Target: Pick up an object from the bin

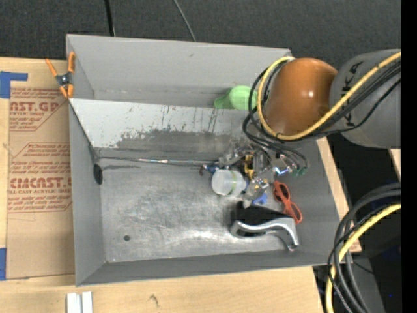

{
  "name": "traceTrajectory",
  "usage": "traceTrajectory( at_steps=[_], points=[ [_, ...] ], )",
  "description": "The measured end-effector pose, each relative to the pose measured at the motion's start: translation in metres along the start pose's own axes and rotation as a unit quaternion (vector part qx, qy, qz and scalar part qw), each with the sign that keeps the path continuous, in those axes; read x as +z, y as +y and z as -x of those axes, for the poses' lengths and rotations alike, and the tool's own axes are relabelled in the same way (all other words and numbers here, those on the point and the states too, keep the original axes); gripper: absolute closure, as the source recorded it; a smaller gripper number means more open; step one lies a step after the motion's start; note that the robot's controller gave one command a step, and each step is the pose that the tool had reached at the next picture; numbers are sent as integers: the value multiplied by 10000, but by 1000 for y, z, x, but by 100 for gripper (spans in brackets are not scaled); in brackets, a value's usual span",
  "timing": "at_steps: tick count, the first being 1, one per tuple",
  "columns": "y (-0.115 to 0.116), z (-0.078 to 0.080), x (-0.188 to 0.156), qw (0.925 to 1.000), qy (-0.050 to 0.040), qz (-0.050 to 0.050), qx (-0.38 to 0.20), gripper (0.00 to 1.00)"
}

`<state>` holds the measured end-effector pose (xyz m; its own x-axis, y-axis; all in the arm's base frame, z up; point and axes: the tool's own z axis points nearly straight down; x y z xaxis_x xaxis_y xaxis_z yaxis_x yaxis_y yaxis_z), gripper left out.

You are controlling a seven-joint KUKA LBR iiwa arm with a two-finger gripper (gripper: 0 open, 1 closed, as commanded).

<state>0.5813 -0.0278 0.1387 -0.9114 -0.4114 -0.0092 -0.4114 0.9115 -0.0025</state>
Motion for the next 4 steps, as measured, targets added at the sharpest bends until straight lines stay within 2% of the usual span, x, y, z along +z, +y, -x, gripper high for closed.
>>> traceTrajectory(
  at_steps=[1, 2, 4],
  points=[
    [-9, 10, 32, 9999, -39, 20, -90, 0],
    [-9, 4, 24, 10000, 4, -1, -73, 100],
    [-10, 6, 26, 10000, 14, -11, 11, 100]
  ],
)
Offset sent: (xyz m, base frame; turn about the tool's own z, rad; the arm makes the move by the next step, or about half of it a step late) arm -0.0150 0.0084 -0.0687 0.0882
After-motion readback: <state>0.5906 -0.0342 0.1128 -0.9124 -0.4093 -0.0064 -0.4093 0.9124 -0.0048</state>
